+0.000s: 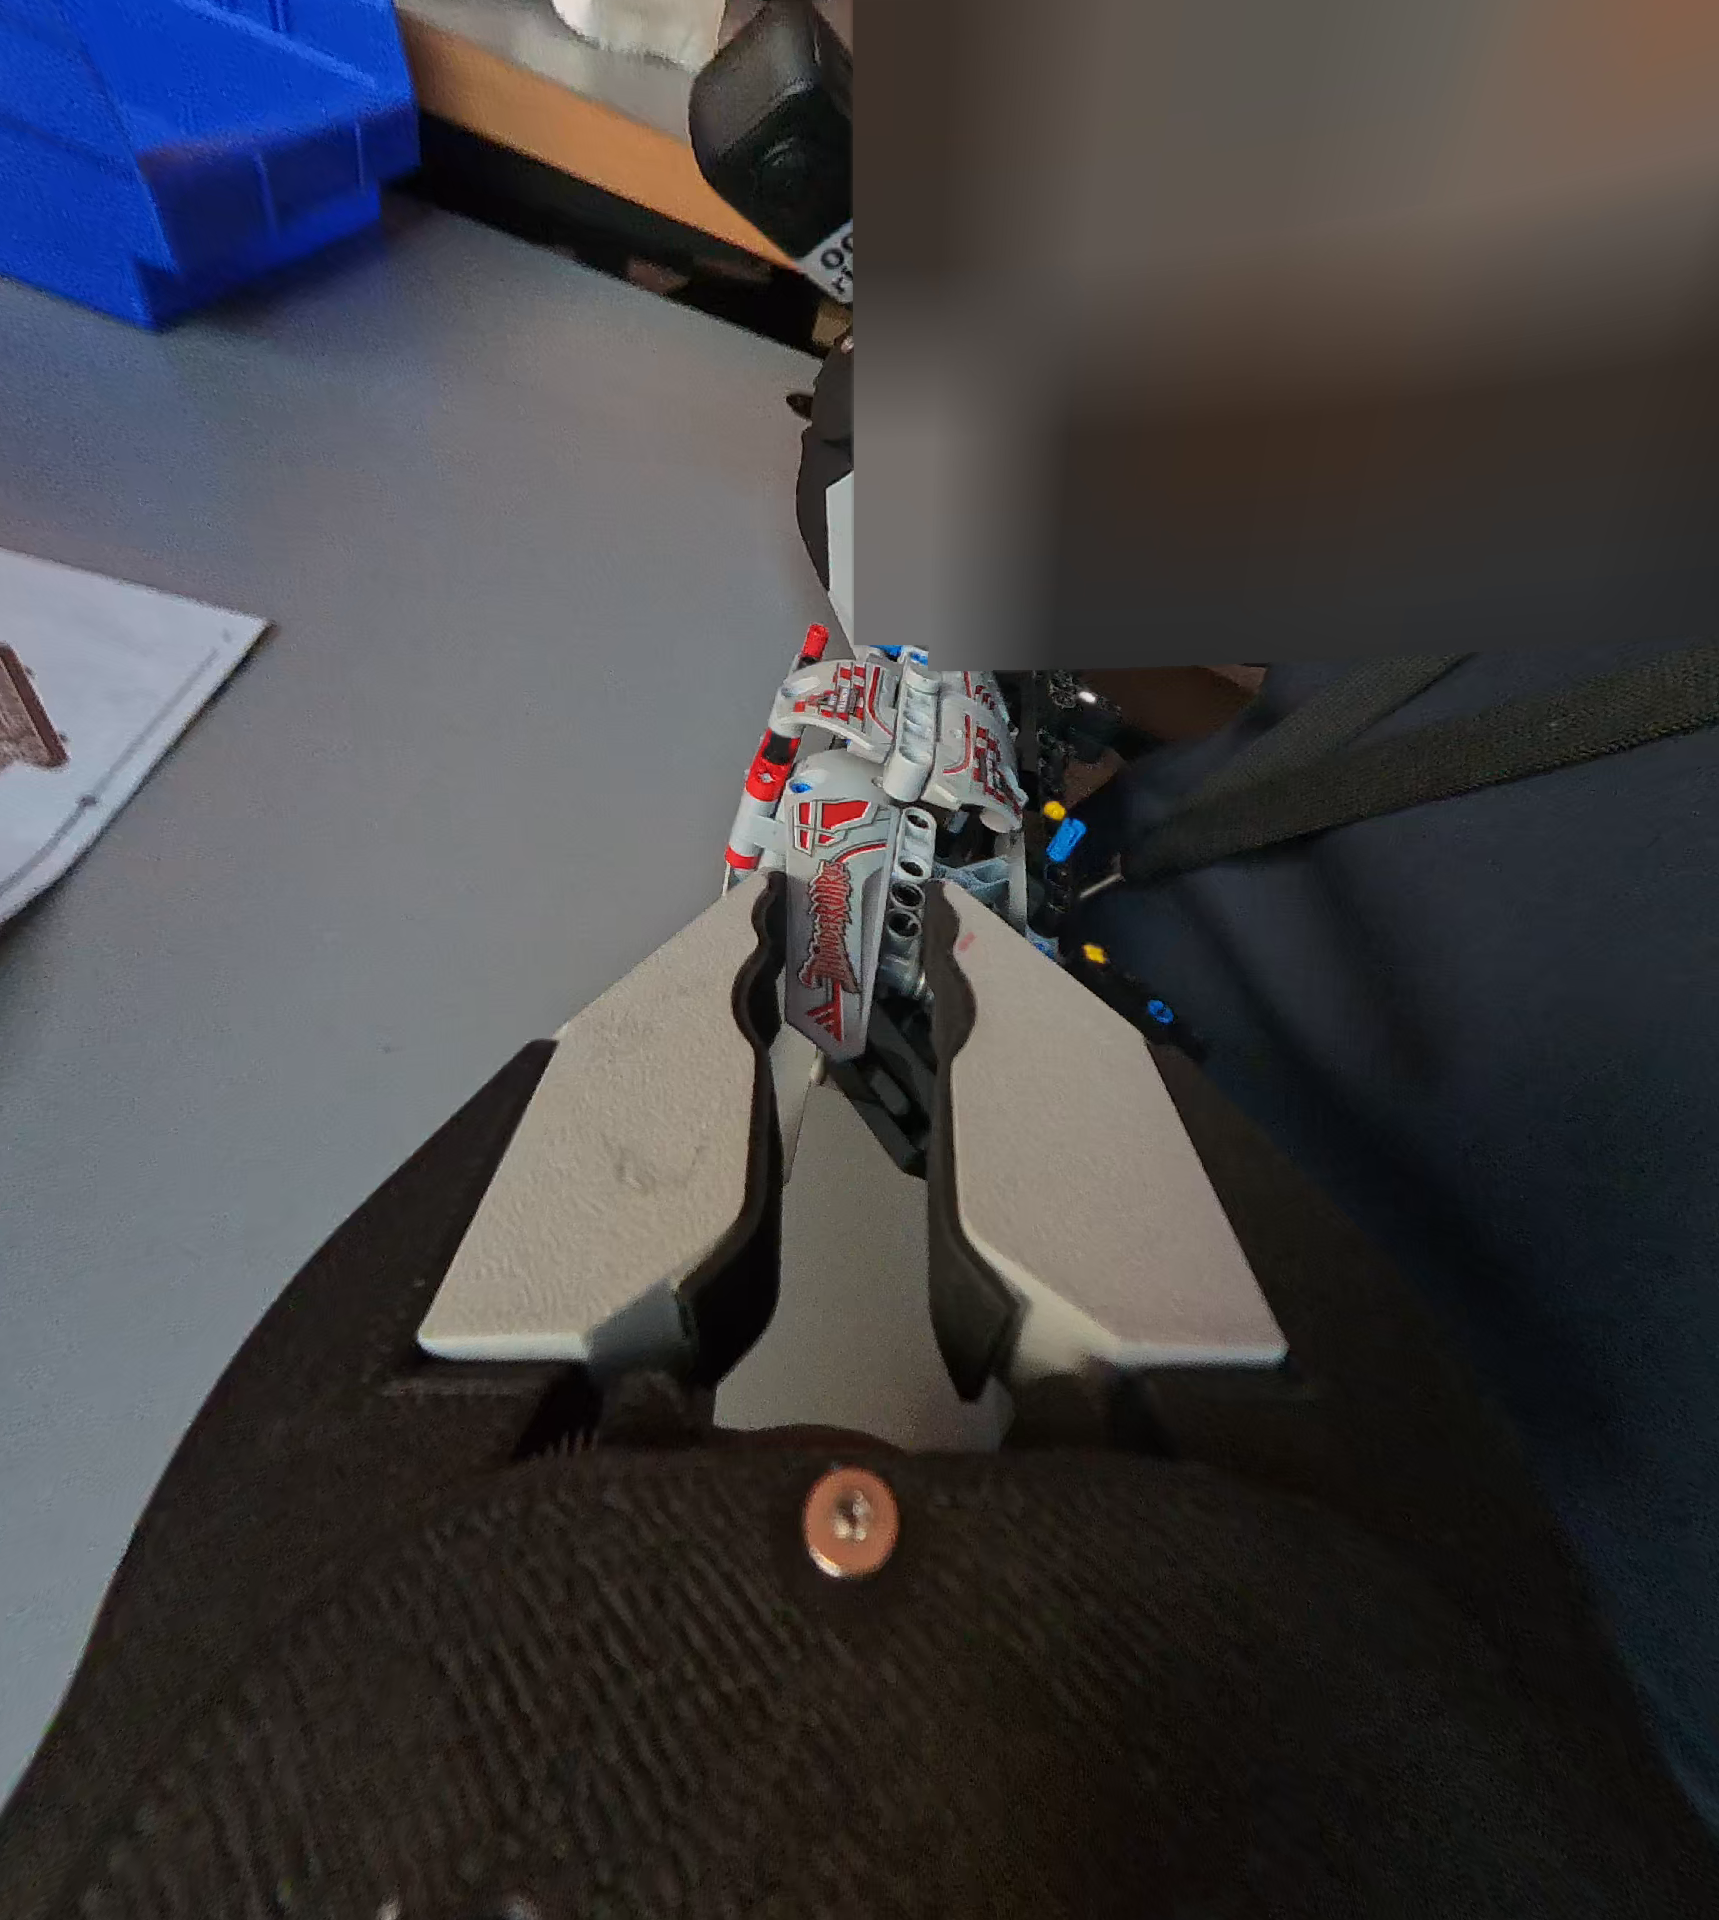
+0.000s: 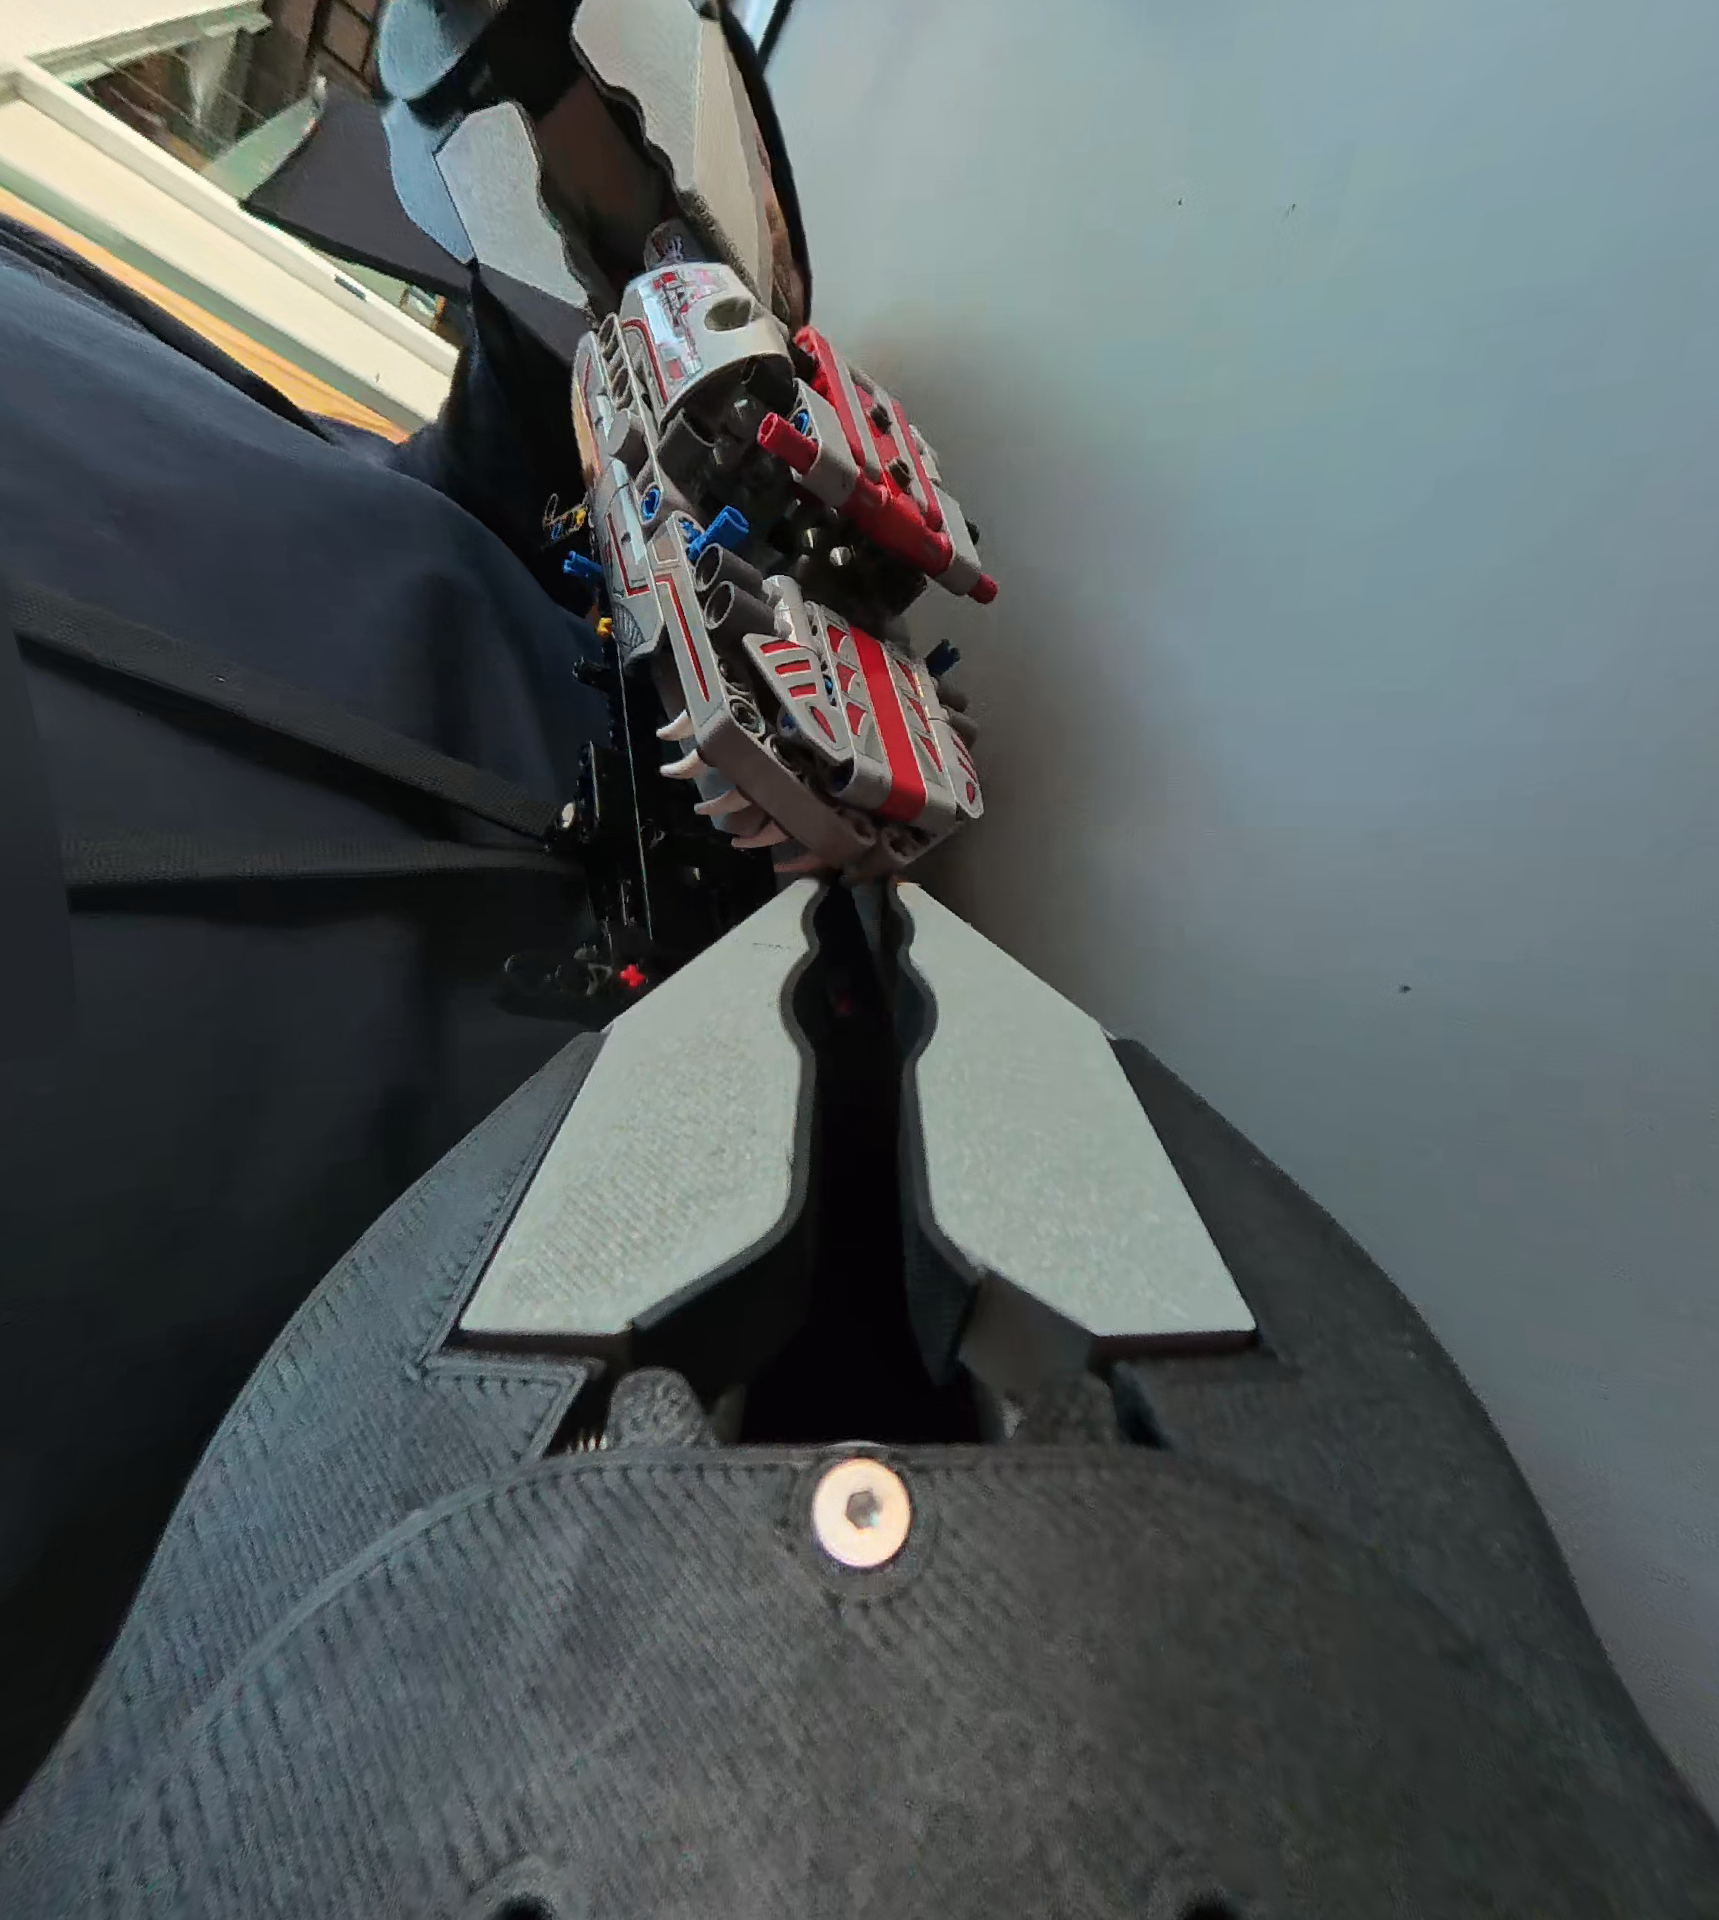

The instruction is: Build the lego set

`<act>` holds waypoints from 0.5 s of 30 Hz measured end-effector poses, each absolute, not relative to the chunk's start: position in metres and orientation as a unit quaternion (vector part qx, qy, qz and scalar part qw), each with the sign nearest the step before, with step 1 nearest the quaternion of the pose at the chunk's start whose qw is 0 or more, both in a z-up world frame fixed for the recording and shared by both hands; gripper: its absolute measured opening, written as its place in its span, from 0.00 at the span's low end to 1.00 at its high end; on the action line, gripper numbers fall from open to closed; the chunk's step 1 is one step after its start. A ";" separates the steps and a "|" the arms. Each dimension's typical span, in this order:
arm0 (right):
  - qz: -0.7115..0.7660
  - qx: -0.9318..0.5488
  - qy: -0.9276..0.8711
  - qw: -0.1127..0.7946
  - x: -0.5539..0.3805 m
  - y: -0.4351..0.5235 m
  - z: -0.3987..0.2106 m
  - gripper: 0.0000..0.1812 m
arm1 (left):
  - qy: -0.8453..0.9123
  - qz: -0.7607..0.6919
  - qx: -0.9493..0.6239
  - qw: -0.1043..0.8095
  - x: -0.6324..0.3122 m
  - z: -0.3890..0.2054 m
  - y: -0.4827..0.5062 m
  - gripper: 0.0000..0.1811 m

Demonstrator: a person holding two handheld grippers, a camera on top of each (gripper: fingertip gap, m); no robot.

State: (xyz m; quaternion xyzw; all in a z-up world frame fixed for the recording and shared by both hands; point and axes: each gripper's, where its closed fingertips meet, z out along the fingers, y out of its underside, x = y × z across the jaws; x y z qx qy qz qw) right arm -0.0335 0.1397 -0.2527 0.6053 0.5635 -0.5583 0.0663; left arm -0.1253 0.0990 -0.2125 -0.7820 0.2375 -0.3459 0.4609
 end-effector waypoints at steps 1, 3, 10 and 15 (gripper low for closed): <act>-0.558 0.607 0.564 0.054 -0.036 0.144 -0.251 0.03 | 0.242 -0.336 -0.777 0.474 -0.126 -0.209 0.102 0.13; -0.552 0.617 0.560 0.033 -0.043 0.158 -0.250 0.04 | 0.239 -0.321 -0.780 0.481 -0.132 -0.211 0.112 0.13; -0.492 0.614 0.617 0.023 -0.046 0.174 -0.260 0.03 | 0.220 -0.340 -0.797 0.447 -0.140 -0.230 0.125 0.13; -0.408 0.622 0.668 -0.018 -0.044 0.207 -0.251 0.07 | 0.247 -0.339 -0.799 0.431 -0.136 -0.237 0.121 0.12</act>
